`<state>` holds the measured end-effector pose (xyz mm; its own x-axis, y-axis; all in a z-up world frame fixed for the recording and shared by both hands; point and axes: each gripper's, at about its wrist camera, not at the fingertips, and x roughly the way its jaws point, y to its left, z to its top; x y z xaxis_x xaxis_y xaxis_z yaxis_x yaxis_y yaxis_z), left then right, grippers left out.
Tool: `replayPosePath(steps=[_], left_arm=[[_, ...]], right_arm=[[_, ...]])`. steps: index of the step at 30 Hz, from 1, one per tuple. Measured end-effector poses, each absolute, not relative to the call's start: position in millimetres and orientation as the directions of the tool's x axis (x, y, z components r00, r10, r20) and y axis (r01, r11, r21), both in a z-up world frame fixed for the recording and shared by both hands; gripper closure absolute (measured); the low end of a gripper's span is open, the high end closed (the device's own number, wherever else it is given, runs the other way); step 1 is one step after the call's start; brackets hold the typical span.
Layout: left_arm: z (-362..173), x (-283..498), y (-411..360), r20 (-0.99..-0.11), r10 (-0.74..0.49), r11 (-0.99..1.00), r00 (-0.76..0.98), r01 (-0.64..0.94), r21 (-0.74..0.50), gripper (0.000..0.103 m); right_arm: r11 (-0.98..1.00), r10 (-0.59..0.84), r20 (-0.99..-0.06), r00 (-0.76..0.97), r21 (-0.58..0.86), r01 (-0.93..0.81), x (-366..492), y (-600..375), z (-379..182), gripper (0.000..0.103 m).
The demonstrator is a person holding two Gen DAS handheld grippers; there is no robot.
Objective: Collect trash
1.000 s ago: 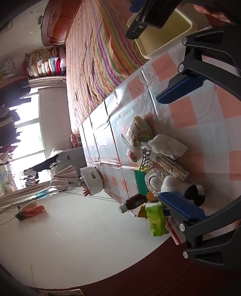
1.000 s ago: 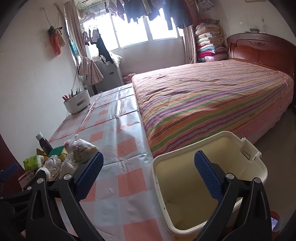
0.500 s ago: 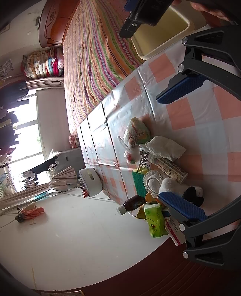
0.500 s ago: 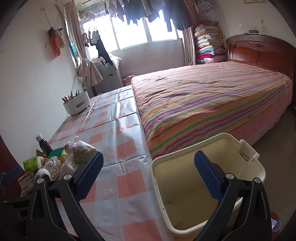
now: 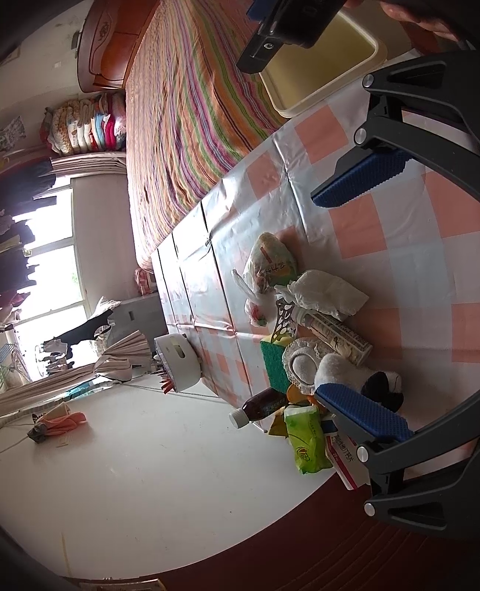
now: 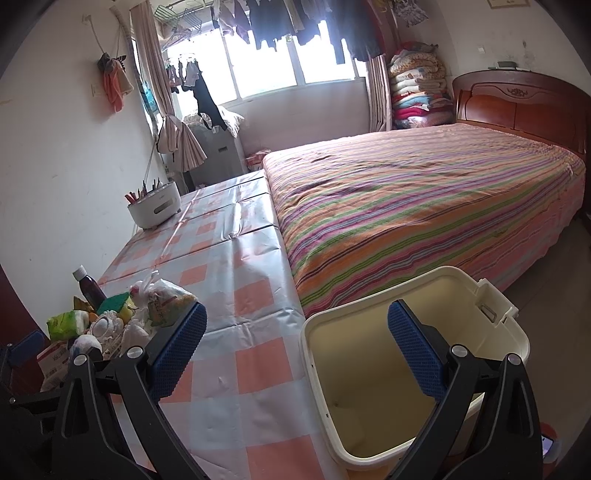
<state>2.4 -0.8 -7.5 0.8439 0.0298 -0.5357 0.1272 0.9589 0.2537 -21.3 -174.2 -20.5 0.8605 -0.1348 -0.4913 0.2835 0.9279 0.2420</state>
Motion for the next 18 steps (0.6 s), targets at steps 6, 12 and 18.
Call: replayPosePath(steps=[6,12,18], left_arm=[[-3.6,2.0,13.8,-0.526,0.048,0.967,0.849,0.093,0.238,0.009],[-1.3,2.3,31.7,-0.523,0.058,0.975,0.85,0.065,0.214,0.009],[-0.5,2.1,40.4,-0.52,0.072,0.975,0.851,0.048,0.215,0.009]], right_arm=[[0.935,-0.136,-0.492,0.86,0.224,0.276,-18.2,-166.8,-21.9,0.006],[0.944,-0.157,-0.484,0.861,0.181,0.274,-17.3,-157.1,-21.3,0.006],[0.945,-0.189,-0.485,0.854,0.147,0.293,-16.3,-152.0,-21.0,0.006]])
